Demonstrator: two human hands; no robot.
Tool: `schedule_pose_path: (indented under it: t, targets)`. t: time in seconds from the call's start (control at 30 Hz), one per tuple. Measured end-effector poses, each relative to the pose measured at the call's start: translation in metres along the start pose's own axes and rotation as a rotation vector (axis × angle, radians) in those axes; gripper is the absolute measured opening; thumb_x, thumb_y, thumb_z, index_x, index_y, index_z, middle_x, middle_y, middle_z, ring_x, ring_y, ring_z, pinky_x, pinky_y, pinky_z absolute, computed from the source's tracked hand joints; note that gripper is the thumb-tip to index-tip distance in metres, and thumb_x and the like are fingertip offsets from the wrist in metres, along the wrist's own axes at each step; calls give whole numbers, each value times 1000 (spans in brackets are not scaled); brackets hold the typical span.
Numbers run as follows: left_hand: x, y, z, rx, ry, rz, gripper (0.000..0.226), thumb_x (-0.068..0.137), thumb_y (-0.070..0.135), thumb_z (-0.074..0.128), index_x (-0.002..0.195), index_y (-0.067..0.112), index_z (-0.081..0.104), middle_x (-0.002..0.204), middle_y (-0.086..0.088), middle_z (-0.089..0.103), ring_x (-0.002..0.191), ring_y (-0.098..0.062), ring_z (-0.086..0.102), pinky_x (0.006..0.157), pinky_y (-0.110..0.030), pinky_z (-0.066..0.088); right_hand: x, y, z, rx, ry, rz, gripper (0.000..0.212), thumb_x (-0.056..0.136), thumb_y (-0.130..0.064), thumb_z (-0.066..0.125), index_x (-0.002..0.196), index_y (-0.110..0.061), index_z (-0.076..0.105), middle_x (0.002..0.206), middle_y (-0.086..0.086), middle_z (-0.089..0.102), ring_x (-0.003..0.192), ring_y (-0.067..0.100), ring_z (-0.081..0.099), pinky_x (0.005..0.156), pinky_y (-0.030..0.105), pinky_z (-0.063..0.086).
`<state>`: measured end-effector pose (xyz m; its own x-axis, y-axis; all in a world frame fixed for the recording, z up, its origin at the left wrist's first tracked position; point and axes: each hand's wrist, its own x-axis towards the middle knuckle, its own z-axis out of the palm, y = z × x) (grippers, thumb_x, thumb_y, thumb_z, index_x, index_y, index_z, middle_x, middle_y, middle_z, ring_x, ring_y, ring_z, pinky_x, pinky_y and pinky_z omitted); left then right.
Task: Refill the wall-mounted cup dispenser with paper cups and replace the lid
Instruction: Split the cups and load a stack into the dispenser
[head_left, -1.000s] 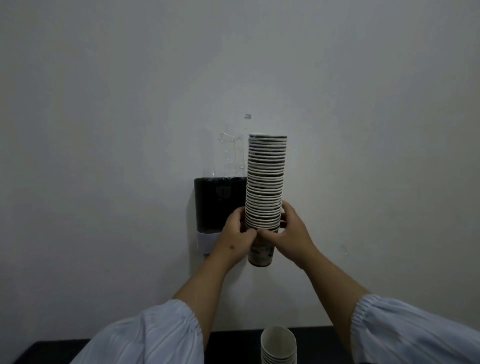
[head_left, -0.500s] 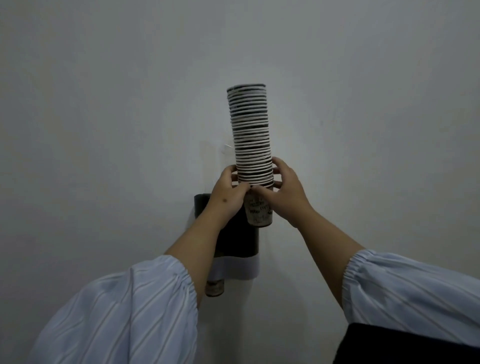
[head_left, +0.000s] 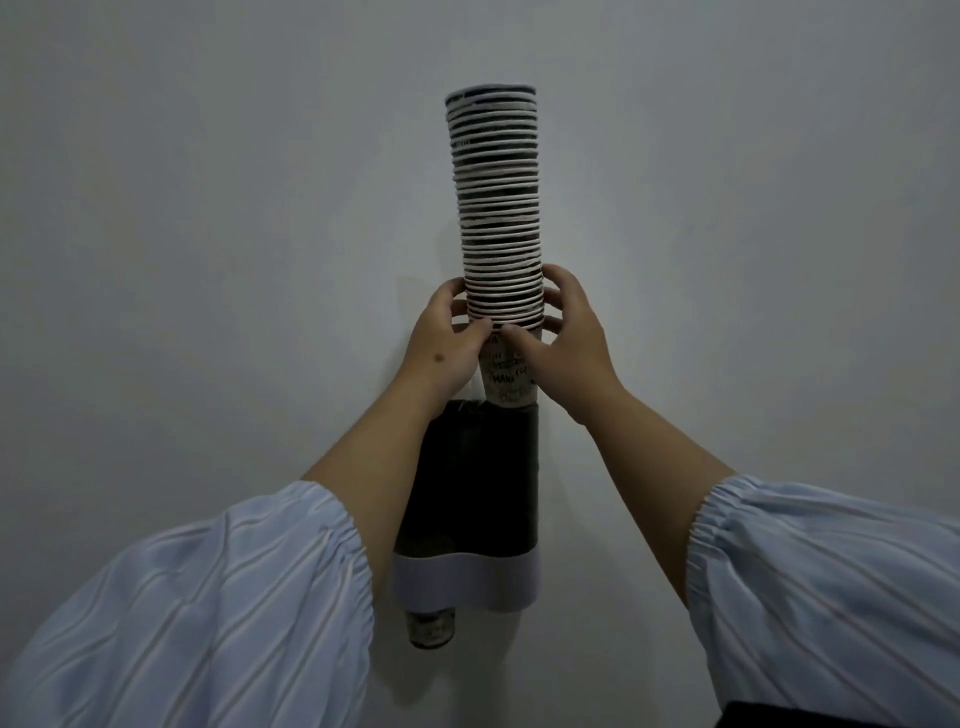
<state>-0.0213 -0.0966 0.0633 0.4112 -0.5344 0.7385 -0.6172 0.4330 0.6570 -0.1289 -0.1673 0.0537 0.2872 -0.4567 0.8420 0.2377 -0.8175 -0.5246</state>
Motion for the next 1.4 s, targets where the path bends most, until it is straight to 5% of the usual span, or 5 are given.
schedule_pose_path:
  t: [0.37,0.5,0.67,1.17,1.4]
  targets:
    - [6,-27,10,-54,45,10,46,89,10,54,132,18,42,114,1,56,98,-12,59,67,-13,52,4,24,6,25,-24,43,64,82,-15,69,136,-20,34,121,-7,50,97,5,52,73,11,45]
    - [-3,-35,9,16,6,-58,46,85,11,60,128,17,44,103,6,56,86,0,56,56,-6,48,-7,37,9,19,-94,154,64,79,-21,72,133,-19,36,116,-5,52,99,12,58,86,32,54]
    - [-14,-41,8,151,-48,-128,48,85,11,58,130,16,42,103,8,52,91,-10,54,80,-24,43,-16,45,15,-33,-167,242,61,80,-20,71,132,-17,39,125,5,56,103,15,55,95,39,51]
    - [-17,-40,9,284,-110,-126,60,83,19,62,136,19,33,123,-3,57,111,-22,56,101,-43,44,-14,41,14,-138,-131,261,58,80,-17,70,128,-11,39,105,-1,52,83,8,56,72,23,51]
    - [-22,-50,12,531,-106,-141,52,86,19,55,135,16,37,132,-9,53,120,-27,50,109,-46,32,-24,54,6,-223,-152,383,42,86,-20,63,124,-11,47,109,3,53,97,18,52,81,29,45]
